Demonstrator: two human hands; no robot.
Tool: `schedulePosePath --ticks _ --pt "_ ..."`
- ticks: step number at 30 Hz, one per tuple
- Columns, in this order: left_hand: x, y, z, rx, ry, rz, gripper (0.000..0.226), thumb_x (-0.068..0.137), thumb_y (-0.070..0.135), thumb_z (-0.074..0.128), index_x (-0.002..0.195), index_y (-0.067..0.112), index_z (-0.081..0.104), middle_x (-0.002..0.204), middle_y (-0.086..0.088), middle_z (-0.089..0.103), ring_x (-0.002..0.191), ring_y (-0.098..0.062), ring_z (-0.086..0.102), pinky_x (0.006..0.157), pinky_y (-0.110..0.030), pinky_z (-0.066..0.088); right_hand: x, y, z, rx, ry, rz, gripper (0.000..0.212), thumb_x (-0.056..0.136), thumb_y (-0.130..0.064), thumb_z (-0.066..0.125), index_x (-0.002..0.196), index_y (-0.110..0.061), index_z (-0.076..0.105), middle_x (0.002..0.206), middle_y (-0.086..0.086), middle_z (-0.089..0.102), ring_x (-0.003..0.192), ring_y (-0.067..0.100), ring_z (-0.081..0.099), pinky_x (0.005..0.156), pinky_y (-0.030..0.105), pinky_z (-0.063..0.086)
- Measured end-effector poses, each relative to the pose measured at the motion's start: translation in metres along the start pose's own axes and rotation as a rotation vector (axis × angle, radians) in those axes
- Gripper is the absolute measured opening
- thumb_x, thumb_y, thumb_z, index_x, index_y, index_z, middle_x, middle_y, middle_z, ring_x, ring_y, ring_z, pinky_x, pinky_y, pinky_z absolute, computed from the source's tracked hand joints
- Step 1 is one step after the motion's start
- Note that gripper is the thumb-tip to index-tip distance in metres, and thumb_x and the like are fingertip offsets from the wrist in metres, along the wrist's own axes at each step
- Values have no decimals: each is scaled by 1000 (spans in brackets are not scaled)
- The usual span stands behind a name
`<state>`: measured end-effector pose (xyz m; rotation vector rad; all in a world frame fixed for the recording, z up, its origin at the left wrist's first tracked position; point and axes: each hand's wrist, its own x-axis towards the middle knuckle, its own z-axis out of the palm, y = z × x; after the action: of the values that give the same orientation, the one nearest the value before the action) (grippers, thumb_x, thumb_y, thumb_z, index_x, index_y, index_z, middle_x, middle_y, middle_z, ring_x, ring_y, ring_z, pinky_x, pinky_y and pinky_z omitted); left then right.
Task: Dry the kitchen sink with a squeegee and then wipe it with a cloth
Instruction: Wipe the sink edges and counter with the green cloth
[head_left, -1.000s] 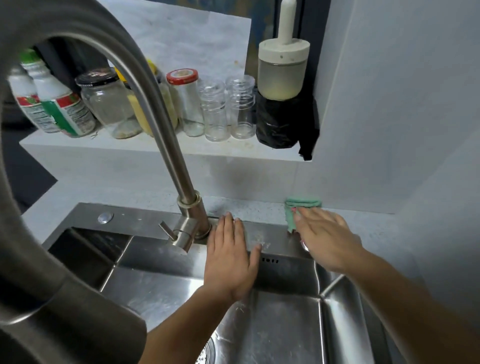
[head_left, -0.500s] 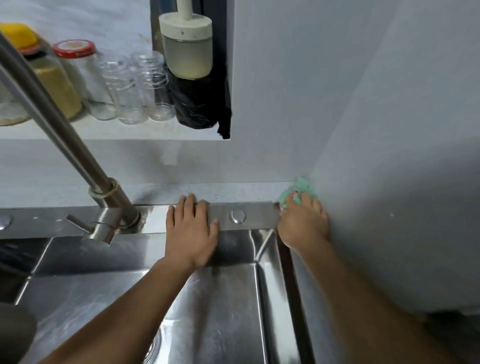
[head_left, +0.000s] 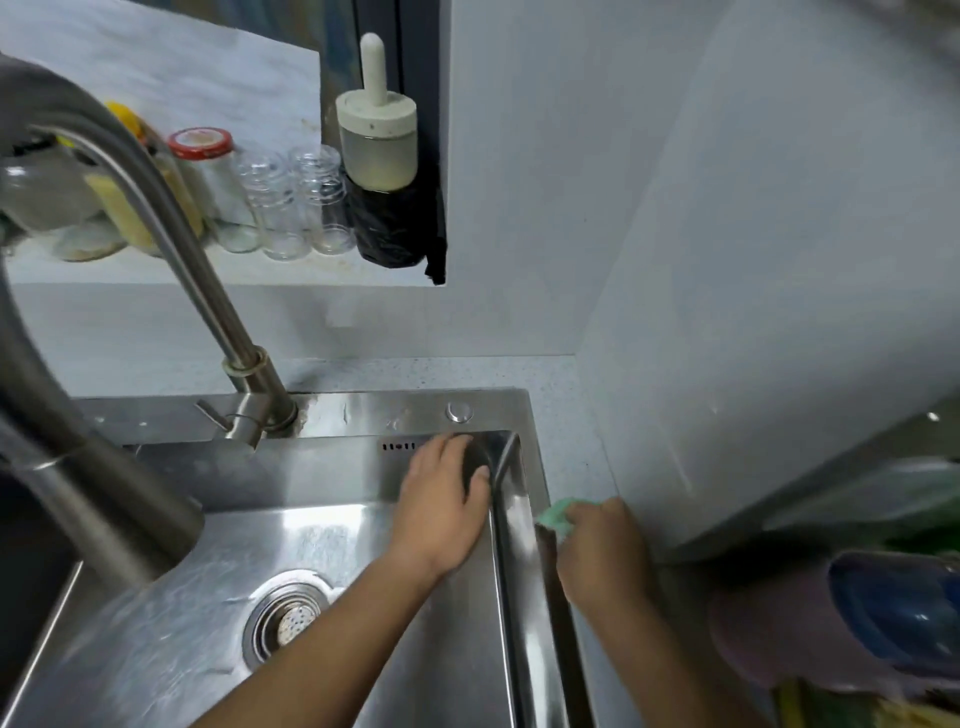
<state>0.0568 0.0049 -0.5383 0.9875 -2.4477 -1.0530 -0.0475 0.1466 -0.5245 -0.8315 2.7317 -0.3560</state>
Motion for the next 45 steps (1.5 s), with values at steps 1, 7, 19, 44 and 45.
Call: schedulePosePath --ticks 1,7,19,44,45 --pt "-9 13 1 -139 -58 -67 36 101 31 51 134 17 53 135 -4 54 117 -13 50 99 -26 38 -9 2 -3 137 9 -23 27 88 -7 61 103 -20 78 105 3 72 95 20 65 86 26 52" --pt "-55 70 -10 -970 -416 -616 27 102 33 49 113 14 65 99 -7 67 86 -21 63 80 -35 53 -56 -16 -10 1227 -52 246 20 74 -25 62 82 -30 80 77 -1 77 71 13 71 56 27 55" --pt "-155 45 -63 -814 -349 -443 68 101 63 17 144 23 52 160 1 31 152 -17 14 125 -43 5 -136 -99 7 1497 -229 268 24 98 -19 54 113 -8 70 112 16 73 108 23 70 83 30 60" --pt "-182 -23 -98 -769 -298 -536 59 102 58 26 139 19 50 137 -3 55 123 -19 56 115 -47 35 -120 -104 25 878 -155 244 39 102 -26 41 64 -17 48 50 -2 46 38 11 38 38 20 32" --pt "-177 -19 -96 -810 -313 -550 54 103 58 27 135 21 51 132 -3 56 115 -18 59 111 -47 40 -120 -101 21 899 -182 232 38 102 -26 42 67 -15 53 56 2 53 43 13 45 42 22 39"
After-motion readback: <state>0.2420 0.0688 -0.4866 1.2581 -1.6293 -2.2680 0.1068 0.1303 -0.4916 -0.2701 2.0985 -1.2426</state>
